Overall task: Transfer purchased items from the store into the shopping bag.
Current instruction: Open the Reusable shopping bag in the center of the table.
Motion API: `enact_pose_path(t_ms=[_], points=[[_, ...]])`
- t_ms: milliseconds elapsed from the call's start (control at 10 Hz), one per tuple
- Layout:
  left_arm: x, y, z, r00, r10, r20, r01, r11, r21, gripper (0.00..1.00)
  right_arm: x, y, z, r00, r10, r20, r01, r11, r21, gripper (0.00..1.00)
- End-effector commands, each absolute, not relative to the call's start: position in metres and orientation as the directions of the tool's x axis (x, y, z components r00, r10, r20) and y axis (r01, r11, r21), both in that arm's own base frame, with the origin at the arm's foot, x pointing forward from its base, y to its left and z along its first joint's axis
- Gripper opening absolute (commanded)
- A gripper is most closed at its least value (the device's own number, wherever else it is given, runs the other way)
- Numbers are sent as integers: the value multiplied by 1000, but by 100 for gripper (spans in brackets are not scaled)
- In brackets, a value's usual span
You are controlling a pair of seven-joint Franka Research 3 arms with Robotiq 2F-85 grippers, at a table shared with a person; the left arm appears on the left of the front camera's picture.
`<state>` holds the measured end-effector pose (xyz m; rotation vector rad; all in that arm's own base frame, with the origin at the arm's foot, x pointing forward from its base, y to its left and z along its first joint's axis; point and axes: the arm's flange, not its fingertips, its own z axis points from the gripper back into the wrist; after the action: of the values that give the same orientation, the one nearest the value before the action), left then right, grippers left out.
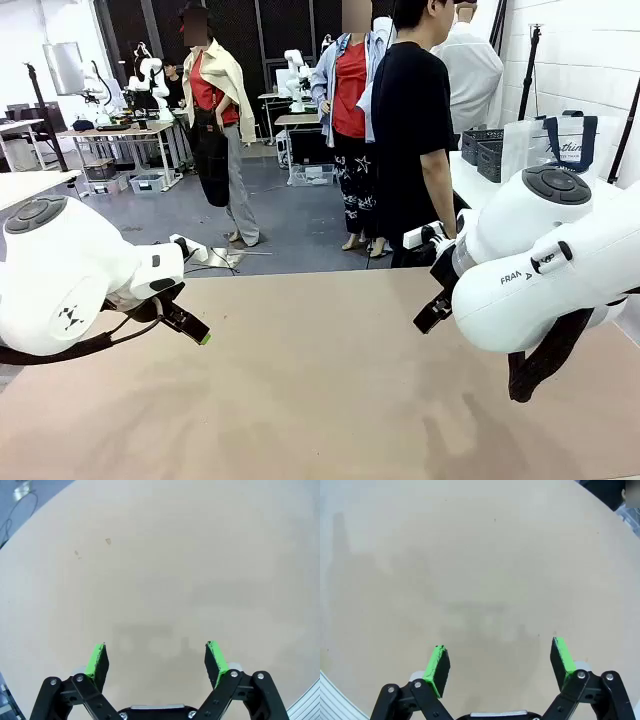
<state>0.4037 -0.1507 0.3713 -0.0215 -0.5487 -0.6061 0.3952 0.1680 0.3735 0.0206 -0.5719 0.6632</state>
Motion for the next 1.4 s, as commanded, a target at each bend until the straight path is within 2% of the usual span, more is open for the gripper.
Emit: enact_pose_path(t_ms=[0,1300], points=[[404,-151,371,684,-535,496,546,826,138,100,395,168,374,640,576,508,-587,794,-160,100],[404,-151,371,684,-535,496,546,826,138,100,395,168,374,640,576,508,-587,794,-160,100]])
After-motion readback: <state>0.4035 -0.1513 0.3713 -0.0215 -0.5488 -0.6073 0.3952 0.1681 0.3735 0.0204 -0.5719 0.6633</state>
